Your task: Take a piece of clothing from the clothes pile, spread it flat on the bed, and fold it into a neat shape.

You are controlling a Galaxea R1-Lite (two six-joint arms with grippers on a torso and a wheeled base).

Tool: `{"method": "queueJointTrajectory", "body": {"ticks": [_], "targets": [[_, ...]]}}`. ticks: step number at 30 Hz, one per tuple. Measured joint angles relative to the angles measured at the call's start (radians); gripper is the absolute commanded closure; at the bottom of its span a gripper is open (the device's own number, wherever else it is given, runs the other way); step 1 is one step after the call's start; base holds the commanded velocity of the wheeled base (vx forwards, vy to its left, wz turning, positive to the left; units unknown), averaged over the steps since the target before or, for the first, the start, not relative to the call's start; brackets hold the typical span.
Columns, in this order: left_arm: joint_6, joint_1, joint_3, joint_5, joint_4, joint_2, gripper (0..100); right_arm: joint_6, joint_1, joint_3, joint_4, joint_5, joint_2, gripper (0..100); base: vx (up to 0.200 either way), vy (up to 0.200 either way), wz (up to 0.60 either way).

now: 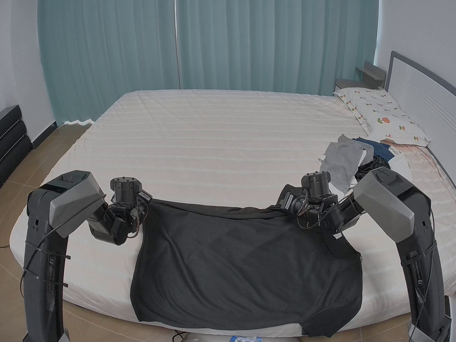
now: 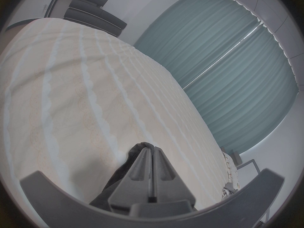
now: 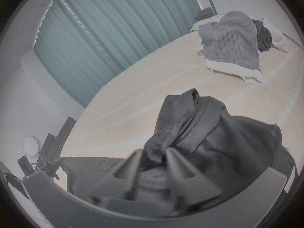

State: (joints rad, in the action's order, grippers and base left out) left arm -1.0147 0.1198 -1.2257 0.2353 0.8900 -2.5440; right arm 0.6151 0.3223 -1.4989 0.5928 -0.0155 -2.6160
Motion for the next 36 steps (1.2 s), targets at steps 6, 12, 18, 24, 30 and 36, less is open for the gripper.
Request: {"method": "queueJointTrajectory", "body": {"ticks": [6, 12, 18, 24, 30, 36], "targets": [[0.001, 0.000, -0.001, 0.001, 0.001, -0.004, 100, 0.000, -0.006, -0.053, 0.011, 0.000, -0.008, 100, 0.000, 0.000, 0.00], [0.000, 0.000, -0.001, 0.002, 0.001, -0.004, 100, 0.001, -0.012, -0.138, 0.116, -0.016, -0.012, 100, 0.000, 0.000, 0.00], [0.000, 0.000, -0.001, 0.003, 0.001, -0.004, 100, -0.014, 0.001, -0.227, 0.185, -0.030, -0.045, 100, 0.000, 0.000, 0.00], [0.000, 0.001, 0.000, 0.004, 0.001, -0.005, 100, -0.061, 0.020, -0.288, 0.140, -0.036, -0.096, 0, 0.000, 0.000, 0.00], [0.000, 0.001, 0.000, 0.003, 0.001, -0.006, 100, -0.095, 0.030, -0.306, 0.130, -0.037, -0.122, 0, 0.000, 0.000, 0.00], [0.000, 0.001, 0.000, 0.004, 0.001, -0.008, 100, -0.110, 0.024, -0.276, 0.132, -0.037, -0.108, 0, 0.000, 0.000, 0.00]]}}
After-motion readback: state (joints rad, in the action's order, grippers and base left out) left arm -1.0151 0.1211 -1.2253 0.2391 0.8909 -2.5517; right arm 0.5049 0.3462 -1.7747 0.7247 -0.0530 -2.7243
